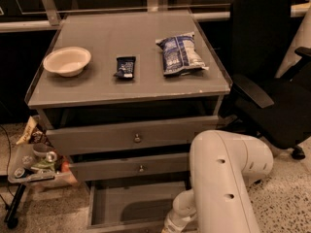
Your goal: Close bottom drawer
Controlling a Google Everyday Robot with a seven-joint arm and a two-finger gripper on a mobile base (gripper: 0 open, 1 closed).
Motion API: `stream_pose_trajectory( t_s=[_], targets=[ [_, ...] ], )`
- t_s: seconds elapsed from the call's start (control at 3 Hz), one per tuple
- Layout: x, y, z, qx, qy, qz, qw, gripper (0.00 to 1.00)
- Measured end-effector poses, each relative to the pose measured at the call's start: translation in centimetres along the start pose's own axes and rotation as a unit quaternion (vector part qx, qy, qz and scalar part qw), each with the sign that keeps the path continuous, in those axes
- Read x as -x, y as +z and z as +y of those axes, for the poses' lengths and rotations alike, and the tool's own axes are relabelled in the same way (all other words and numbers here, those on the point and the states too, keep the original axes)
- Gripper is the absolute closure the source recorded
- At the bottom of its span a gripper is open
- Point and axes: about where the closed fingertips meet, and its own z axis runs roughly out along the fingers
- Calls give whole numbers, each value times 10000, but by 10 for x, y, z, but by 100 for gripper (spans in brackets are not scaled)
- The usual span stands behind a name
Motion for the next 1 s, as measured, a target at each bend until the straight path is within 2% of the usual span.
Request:
stream_pose_trajectory(
  t_s=[0.33,1.0],
  targets=[
    [1,1,0,-3,-10,8,10000,72],
    [1,1,0,-2,-10,8,10000,27]
  ],
)
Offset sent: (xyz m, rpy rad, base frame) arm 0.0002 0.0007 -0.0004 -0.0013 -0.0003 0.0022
